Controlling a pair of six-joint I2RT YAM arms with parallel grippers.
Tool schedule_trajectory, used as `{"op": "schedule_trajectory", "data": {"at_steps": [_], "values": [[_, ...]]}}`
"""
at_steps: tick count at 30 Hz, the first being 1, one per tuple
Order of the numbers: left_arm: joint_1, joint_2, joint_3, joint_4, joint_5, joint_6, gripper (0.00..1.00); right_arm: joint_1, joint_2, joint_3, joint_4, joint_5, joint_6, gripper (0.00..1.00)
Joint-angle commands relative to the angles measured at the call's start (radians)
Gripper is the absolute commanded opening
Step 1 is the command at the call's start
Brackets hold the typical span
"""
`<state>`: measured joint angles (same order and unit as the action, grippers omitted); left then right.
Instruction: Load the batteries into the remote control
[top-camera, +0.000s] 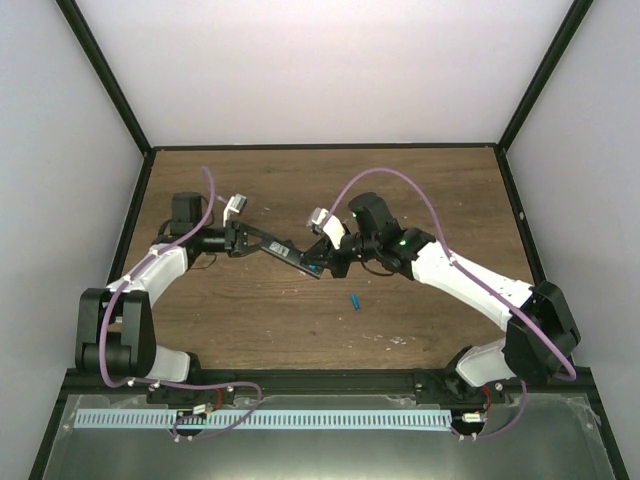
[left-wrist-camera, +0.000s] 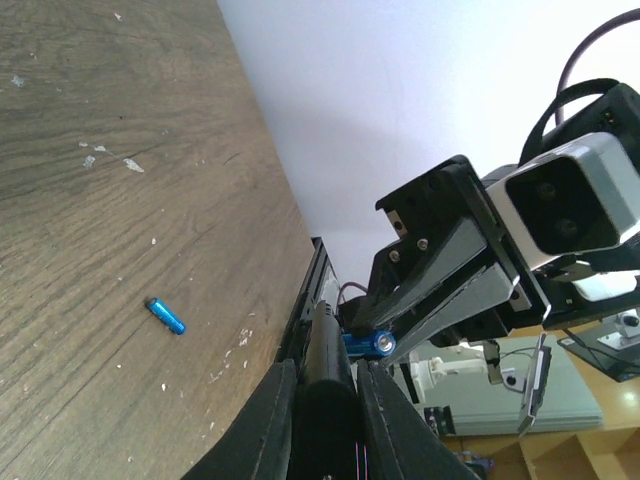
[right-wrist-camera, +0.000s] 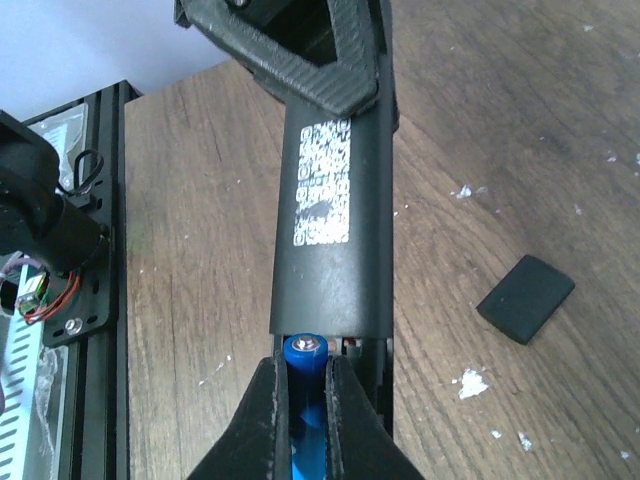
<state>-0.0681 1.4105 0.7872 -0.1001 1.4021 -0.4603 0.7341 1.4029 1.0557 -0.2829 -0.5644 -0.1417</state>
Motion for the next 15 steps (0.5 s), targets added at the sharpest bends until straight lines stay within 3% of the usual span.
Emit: {"op": "schedule_trajectory", "data": {"at_steps": [1, 15], "values": [[-0.004, 0.004, 0.024, 0.005, 0.043, 0.009, 0.00, -0.004, -0.024, -0.016, -0.004, -0.041, -0.023, 0.01], [-0.004, 0.015, 0.029, 0.033, 0.057, -0.011, 0.00, -0.004, -0.013, -0.015, -0.089, -0.027, -0.088, 0.02]]}}
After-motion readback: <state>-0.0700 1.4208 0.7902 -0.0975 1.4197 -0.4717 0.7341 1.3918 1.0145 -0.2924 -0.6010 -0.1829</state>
